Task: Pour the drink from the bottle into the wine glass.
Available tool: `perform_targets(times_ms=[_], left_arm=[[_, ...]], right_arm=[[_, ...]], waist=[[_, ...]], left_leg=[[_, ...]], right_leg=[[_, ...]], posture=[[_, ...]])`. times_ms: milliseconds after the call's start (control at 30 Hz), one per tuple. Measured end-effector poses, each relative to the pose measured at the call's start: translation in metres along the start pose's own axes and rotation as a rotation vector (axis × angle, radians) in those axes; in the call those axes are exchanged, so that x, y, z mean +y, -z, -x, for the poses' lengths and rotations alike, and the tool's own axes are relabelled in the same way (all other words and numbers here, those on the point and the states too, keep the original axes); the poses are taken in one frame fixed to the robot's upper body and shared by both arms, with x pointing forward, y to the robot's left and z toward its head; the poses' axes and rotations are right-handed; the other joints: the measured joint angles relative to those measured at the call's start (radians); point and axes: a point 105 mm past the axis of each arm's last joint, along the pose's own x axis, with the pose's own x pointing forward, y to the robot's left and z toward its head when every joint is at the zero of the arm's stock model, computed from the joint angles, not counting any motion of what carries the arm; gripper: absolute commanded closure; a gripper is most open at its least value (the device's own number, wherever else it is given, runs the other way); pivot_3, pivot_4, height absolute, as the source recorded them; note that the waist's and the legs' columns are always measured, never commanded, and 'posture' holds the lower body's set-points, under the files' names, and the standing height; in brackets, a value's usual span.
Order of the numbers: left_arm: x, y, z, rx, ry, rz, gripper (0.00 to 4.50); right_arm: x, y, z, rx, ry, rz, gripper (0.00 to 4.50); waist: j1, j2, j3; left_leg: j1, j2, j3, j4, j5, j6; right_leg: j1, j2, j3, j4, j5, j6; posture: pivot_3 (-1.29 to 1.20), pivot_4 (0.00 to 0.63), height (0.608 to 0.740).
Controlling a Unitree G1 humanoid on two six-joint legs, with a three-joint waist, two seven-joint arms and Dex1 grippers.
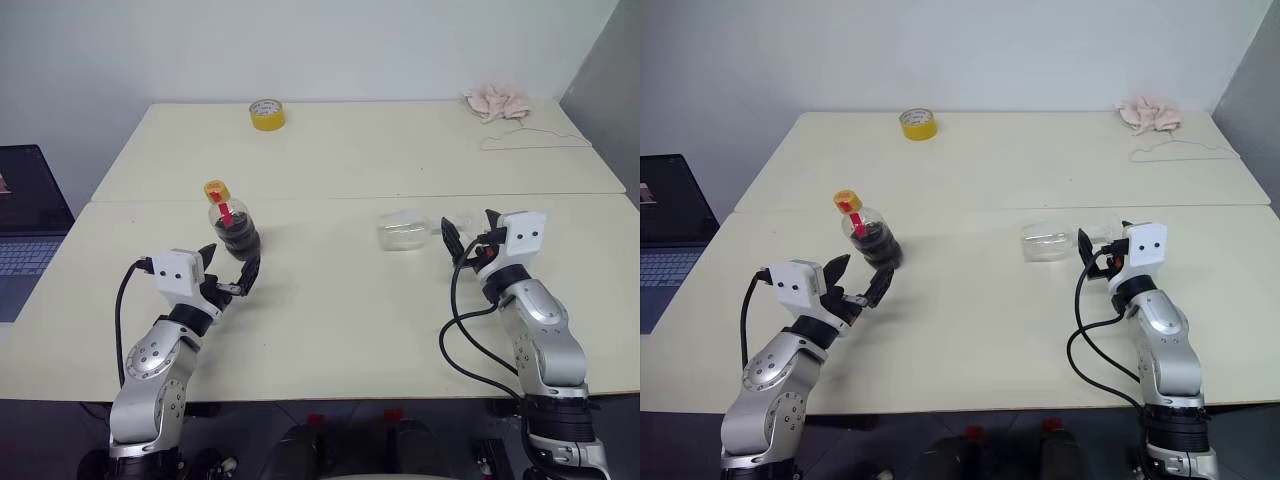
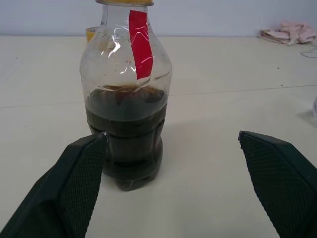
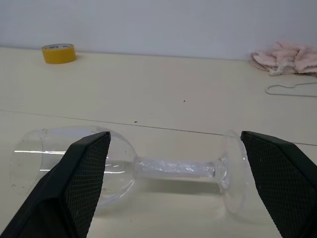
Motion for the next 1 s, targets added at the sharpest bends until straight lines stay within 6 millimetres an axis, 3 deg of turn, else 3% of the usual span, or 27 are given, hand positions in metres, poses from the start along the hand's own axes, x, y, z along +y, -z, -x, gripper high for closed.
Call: perform_targets(times_ms=[400,767,1000], left_arm=[[0.002,-0.002,0.001,-0.01,-0.006,0.004,0.02],[0.014,-0.003,0.01,-0.011,-0.038,0.006,0.02],[0.019,-0.016,-0.003,-0.046,-0.034,-0.015,0.02]], right_arm=[[0.003,0.0,0.0,0.001,-0.03,0.021,0.0],[0.06,-0.003,0.004,-0.004,-0.392,0.104,0.0],[0.093,-0.007,0.013,0.01,-0.64,0.176,0.0]], waist=[[0.0,0.0,0.0],[0.0,0.0,0.0],[0.001,0.0,0.0]], left_leg=[[0.0,0.0,0.0,0.0,0.0,0.0],[0.0,0.0,0.0,0.0,0.0,0.0],[0.0,0.0,-0.001,0.0,0.0,0.0]], right_leg=[[0.0,0.0,0.0,0.0,0.0,0.0],[0.0,0.0,0.0,-0.001,0.0,0.0],[0.0,0.0,-0.001,-0.001,0.0,0.0]], posture=[[0.0,0.15,0.74],[0.0,0.15,0.74],[0.0,0.15,0.74]])
